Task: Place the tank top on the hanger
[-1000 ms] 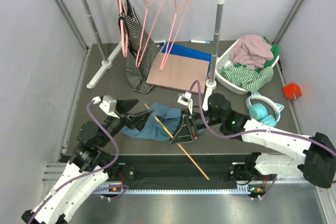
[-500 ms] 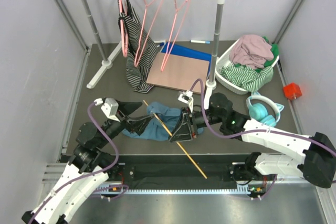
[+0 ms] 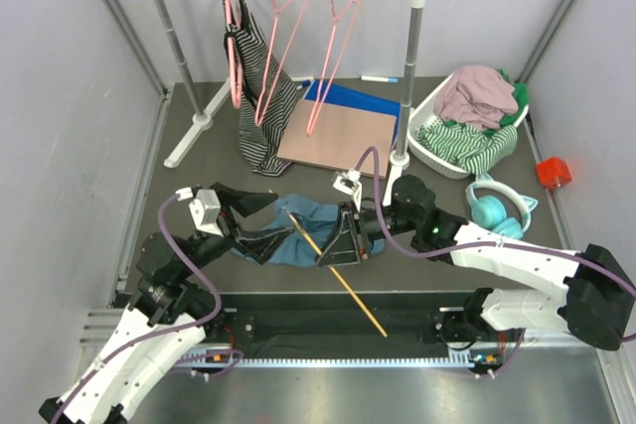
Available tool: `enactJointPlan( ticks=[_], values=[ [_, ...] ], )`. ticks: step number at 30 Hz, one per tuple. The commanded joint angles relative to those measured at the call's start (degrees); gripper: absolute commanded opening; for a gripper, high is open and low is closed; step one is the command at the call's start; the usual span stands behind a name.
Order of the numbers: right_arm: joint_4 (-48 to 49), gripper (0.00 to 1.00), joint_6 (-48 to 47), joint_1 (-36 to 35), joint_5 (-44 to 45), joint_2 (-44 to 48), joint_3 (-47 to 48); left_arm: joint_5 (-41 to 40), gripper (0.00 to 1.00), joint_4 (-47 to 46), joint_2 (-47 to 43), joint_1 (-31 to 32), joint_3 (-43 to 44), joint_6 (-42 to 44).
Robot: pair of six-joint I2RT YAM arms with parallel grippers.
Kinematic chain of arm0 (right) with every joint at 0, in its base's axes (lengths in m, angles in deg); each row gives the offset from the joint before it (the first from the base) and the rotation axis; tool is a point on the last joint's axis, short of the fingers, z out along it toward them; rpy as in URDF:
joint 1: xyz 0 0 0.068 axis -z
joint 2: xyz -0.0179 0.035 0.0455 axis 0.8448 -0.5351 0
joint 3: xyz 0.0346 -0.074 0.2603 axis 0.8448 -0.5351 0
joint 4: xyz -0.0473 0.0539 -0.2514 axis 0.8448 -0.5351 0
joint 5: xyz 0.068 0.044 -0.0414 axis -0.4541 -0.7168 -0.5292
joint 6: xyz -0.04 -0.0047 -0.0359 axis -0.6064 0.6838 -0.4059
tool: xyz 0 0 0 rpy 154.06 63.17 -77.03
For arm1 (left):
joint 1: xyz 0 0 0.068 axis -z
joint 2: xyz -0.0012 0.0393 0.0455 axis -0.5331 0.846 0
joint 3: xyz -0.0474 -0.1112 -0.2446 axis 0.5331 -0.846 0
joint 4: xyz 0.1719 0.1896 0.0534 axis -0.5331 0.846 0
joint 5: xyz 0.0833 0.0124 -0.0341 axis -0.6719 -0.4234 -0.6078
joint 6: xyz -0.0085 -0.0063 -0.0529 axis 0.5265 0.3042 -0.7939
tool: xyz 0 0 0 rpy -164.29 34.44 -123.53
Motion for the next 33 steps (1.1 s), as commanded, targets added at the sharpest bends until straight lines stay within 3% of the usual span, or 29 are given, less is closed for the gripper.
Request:
enactJointPlan(
  ticks=[1, 18, 33],
  values=[
    [6.0, 0.00, -0.1, -0.2, 0.7, 1.4, 0.6, 3.7, 0.88, -8.5, 2.3, 0.1, 0.9, -2.0],
    [10.6, 0.00, 2.6, -0.1, 2.0, 0.0, 0.4, 11.5, 0.79, -11.4, 10.4, 0.1, 1.6, -2.1],
    [17.2, 0.00, 5.3, -0.3, 1.6, -0.1, -2.0, 8.5, 0.80, -19.4, 16.7, 0.9, 1.4, -4.3]
  ],
)
